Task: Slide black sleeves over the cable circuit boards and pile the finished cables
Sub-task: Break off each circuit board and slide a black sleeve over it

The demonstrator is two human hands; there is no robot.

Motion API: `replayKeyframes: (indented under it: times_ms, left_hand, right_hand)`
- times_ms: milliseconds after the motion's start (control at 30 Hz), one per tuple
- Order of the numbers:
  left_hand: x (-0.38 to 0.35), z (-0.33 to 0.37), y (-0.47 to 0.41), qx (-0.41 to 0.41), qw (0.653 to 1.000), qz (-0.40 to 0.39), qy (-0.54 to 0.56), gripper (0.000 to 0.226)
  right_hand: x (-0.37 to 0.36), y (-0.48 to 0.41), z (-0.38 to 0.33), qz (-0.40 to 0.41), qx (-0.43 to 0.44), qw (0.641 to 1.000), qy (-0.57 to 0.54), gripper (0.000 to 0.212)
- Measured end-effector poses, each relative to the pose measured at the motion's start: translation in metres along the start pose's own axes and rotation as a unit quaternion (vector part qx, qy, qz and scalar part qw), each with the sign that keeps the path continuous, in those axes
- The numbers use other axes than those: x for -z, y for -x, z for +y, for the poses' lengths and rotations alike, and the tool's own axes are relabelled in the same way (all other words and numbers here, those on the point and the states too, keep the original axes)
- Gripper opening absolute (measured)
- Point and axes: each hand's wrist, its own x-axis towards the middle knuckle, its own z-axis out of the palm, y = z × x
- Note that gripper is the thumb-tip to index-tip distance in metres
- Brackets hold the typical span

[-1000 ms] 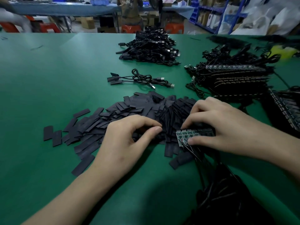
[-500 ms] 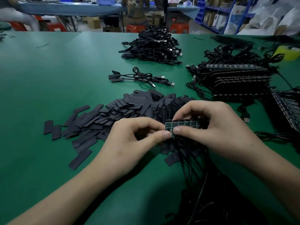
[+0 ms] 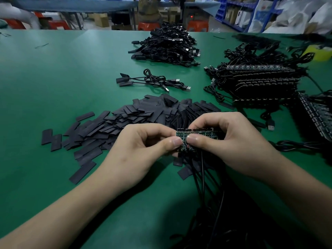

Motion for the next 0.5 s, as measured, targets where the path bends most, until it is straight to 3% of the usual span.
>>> replayKeyframes:
  times_ms: [500]
  left_hand:
    - [-0.0006,0.0022,0.0014,0.023,0.998,-0.012,0.058,0.013]
  right_hand:
    - [0.0011,-0.0008,0.0042,-0.042,-0.005,0.994,-0.096,0.004]
